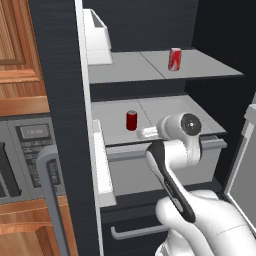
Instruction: Open the fridge, grab two sodas, and place both sodas inside the bowl with ice on the dining counter.
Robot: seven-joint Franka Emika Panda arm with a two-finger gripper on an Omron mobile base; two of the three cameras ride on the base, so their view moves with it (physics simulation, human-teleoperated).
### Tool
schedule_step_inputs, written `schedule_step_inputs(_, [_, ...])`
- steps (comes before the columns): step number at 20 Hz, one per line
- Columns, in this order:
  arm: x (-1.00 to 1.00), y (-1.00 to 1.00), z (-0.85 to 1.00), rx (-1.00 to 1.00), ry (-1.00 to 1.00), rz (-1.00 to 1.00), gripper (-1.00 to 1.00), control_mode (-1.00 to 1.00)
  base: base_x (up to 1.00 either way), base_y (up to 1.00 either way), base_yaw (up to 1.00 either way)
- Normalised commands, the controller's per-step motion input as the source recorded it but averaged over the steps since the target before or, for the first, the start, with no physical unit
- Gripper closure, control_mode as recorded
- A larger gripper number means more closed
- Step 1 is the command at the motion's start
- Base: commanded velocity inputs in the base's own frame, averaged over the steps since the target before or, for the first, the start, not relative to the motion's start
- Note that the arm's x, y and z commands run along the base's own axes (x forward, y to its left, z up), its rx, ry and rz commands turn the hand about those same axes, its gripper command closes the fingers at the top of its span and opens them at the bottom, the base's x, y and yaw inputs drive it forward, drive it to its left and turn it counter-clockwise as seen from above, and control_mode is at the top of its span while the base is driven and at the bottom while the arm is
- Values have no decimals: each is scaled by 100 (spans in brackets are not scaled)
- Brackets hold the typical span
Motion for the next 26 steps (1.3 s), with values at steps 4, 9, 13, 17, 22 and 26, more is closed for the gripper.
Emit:
schedule_step_inputs(4, [56, 15, 0, 1, 0, 0, -100, -100, 0, 0, 0])
schedule_step_inputs(9, [50, 11, 0, 2, 0, 0, -100, -100, 0, 0, 0])
schedule_step_inputs(13, [47, 2, 0, 2, 0, 0, -100, -100, 0, 0, 0])
schedule_step_inputs(17, [44, 0, 0, 4, 0, 0, -100, -100, 0, 0, 0])
schedule_step_inputs(22, [35, 3, 0, 0, 0, 0, -100, -100, 0, 0, 0])
schedule_step_inputs(26, [29, 9, -3, 0, 0, 0, -100, -100, 0, 0, 0])
